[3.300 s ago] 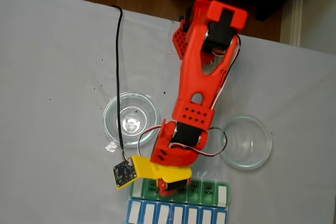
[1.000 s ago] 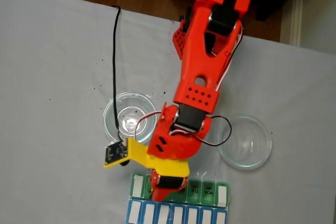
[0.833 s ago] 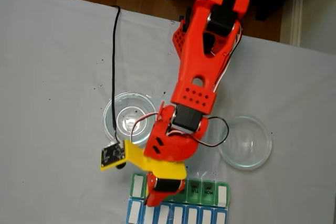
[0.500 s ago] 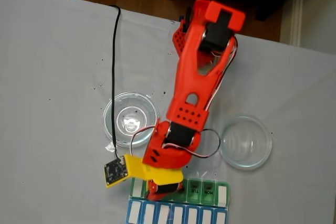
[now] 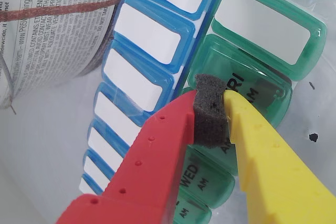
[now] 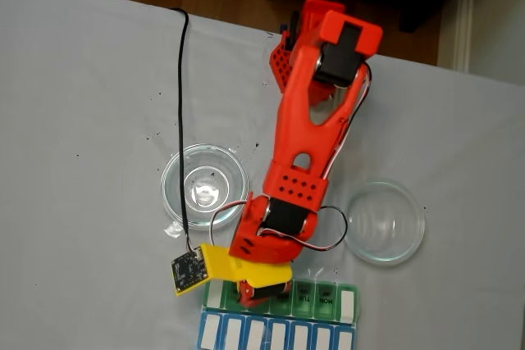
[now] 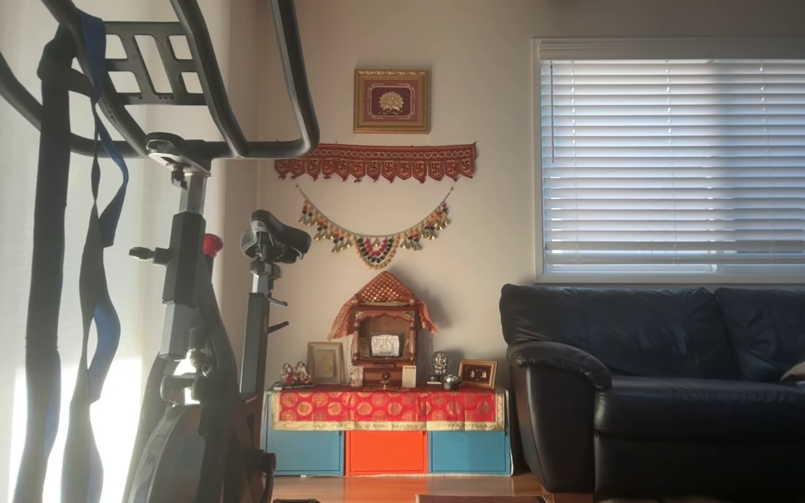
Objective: Sort medicines into box.
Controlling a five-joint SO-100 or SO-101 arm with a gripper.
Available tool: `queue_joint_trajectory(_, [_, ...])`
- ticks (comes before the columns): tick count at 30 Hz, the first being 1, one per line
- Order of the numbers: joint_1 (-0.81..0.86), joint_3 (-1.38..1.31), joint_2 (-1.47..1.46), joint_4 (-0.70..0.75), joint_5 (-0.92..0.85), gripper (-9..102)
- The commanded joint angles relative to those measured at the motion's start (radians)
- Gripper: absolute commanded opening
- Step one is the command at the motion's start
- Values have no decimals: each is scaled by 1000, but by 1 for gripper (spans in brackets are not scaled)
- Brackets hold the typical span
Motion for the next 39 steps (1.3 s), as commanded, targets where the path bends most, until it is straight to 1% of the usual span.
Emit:
queue_joint_trajectory(1, [-20, -72, 28, 5, -9, 1])
queue_joint_trajectory(16, [-3, -77, -18, -15, -74, 1])
queue_joint_trajectory(23, [2, -112, -21, 48, -94, 1])
queue_joint_trajectory(27, [2, -95, -8, 52, -114, 1])
queue_joint_trajectory(33, [-9, -78, -6, 60, -98, 1])
queue_joint_trajectory(39, [-6, -112, -15, 138, -86, 1])
